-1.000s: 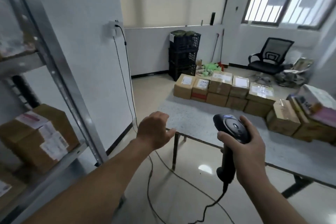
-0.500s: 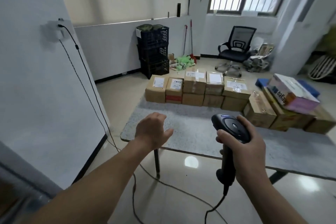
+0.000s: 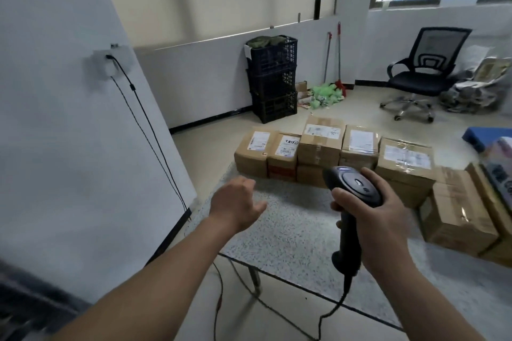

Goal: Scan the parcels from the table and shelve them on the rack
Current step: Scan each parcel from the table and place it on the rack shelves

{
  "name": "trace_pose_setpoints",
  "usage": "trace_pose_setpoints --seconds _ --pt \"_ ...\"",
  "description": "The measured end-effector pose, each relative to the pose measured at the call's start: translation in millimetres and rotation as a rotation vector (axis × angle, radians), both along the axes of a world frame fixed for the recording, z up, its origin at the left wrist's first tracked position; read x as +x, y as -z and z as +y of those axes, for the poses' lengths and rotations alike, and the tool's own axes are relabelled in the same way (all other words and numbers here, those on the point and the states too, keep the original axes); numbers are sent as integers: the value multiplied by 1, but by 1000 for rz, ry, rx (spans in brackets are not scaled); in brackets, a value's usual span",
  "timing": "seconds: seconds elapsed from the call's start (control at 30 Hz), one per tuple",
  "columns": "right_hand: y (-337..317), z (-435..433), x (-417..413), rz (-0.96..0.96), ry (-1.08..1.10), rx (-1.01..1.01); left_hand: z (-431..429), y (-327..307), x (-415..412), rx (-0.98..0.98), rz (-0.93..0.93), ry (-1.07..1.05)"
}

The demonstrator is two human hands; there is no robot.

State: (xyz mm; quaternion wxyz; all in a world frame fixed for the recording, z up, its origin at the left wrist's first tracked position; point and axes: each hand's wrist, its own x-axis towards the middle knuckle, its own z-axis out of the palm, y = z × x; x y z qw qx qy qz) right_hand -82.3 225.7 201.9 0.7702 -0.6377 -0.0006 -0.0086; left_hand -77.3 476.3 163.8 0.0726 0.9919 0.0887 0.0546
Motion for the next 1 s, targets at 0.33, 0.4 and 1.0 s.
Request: trace_pose_setpoints --seconds 0.33,0.4,1.0 --pt "11 2 78 36 -46 -12 11 9 71 -19 60 -80" --pt "11 8 92 46 -40 -21 19 17 89 -41 67 -84" --pt "67 136 226 191 135 -167 144 112 307 -61 265 -87"
